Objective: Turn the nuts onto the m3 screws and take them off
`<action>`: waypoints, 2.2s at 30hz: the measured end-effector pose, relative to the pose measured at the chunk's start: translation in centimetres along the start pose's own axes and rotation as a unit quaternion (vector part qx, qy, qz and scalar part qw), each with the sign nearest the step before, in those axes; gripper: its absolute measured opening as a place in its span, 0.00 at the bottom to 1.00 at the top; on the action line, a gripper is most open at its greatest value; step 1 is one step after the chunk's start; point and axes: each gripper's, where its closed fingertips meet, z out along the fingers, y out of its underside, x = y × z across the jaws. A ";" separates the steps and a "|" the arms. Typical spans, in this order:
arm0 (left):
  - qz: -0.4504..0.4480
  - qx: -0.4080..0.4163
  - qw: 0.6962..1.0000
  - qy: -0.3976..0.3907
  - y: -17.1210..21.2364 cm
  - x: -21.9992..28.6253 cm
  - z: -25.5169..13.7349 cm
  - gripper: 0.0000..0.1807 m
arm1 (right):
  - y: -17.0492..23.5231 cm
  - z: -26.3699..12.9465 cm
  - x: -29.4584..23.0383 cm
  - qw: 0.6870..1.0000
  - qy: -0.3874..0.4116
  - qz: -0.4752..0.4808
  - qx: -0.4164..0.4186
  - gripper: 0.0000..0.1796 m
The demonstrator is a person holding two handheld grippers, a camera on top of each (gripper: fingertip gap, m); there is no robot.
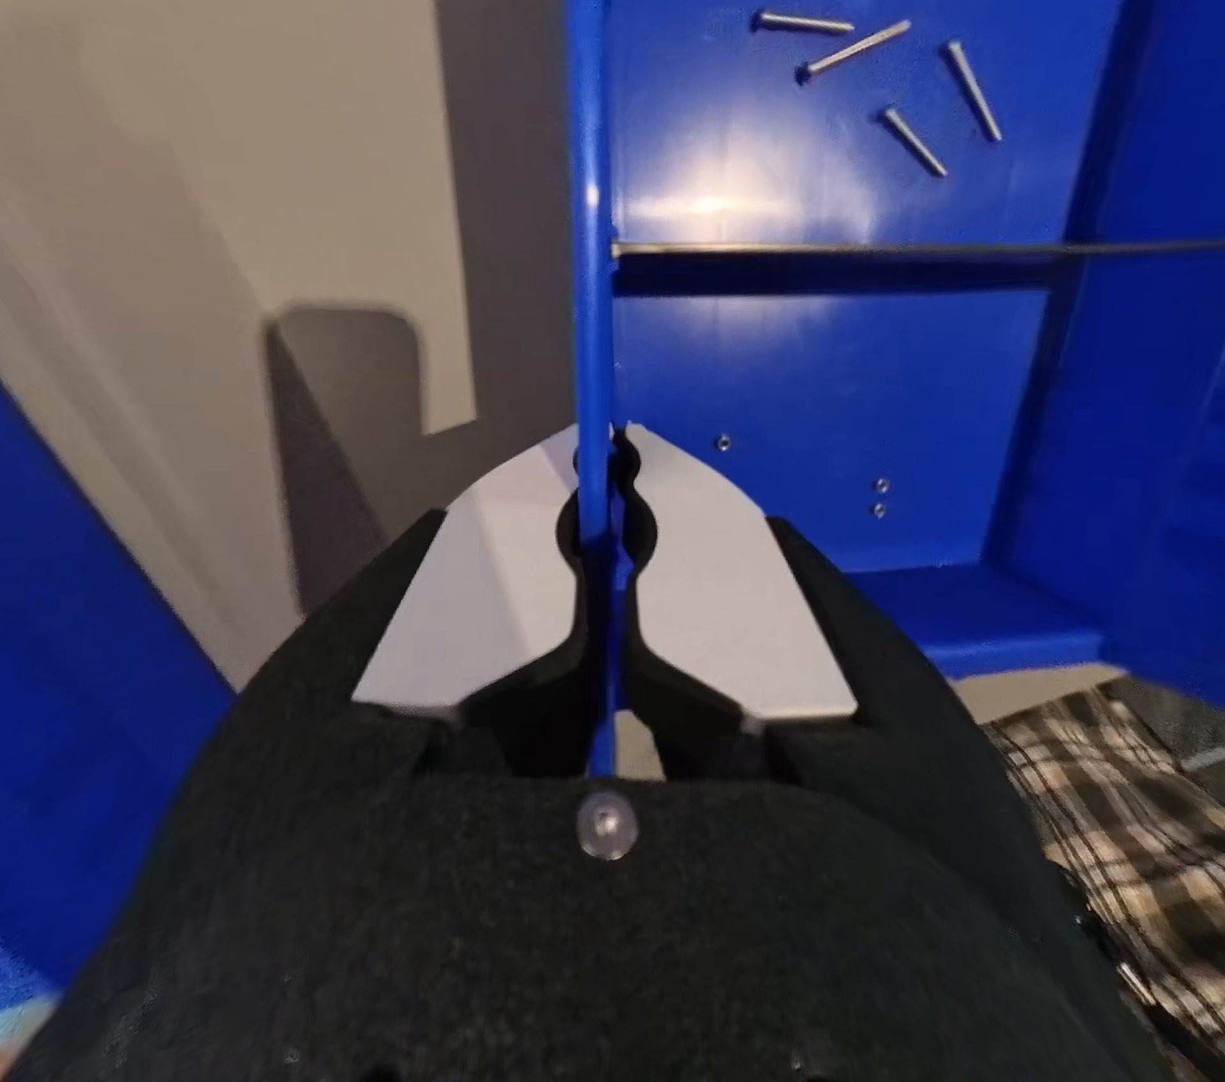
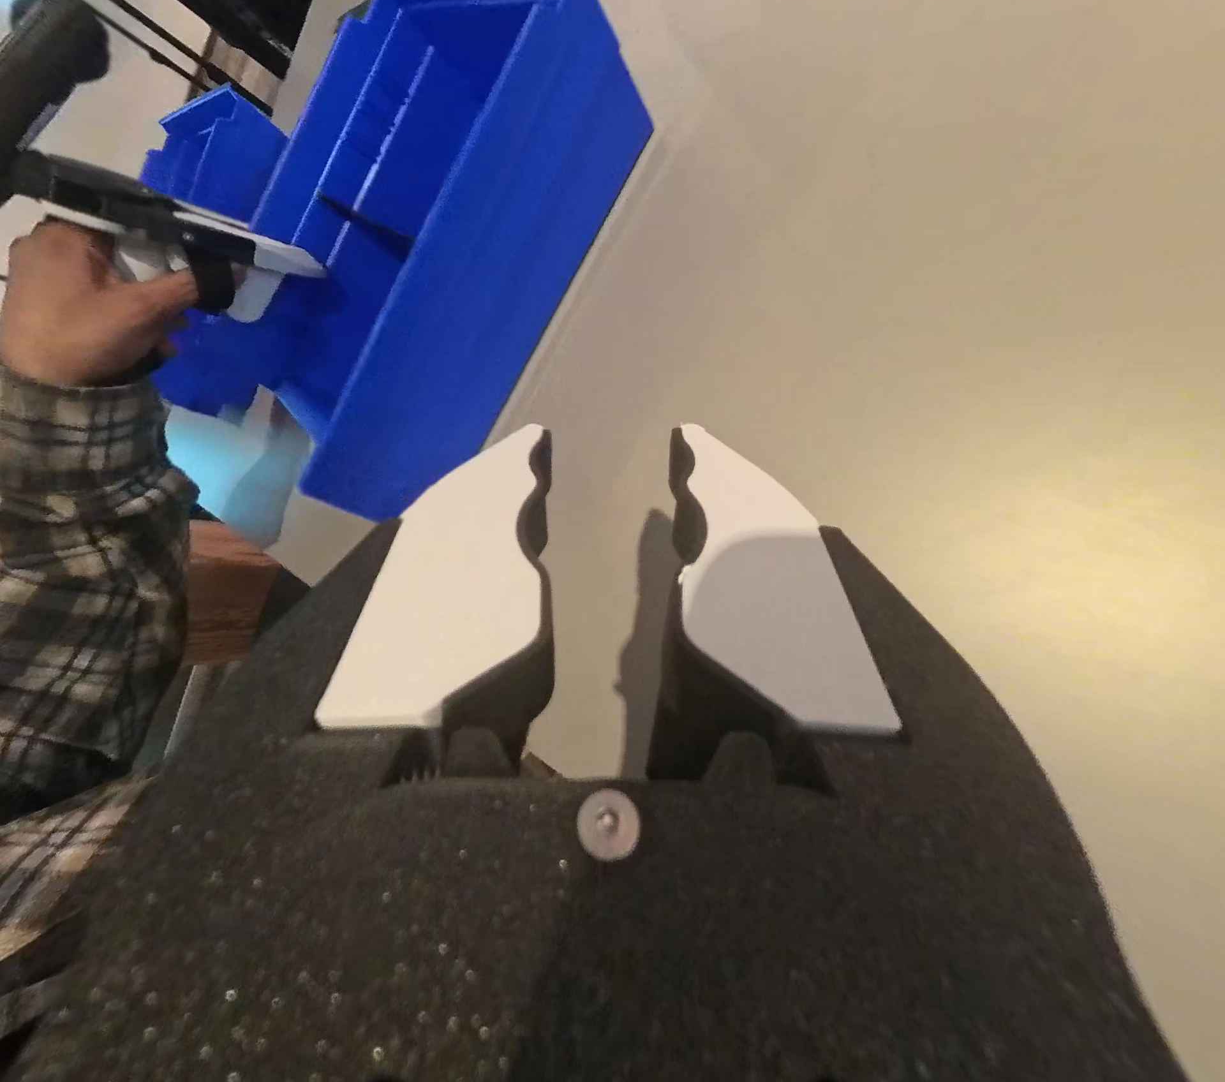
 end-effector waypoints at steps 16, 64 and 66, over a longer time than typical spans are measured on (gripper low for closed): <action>-0.162 0.046 0.985 -0.029 4.9 -9.2 -2.4 0.03 | 0.0 2.1 -1.1 0.999 -0.030 -0.013 -0.024 0.18; -0.207 0.084 0.967 -0.123 11.1 -34.2 -11.9 0.39 | 0.4 1.8 -2.0 0.999 -0.026 -0.032 -0.027 0.21; -0.209 0.077 0.967 -0.120 11.4 -34.4 -11.4 0.38 | 0.4 1.9 -2.0 0.999 -0.025 -0.032 -0.027 0.20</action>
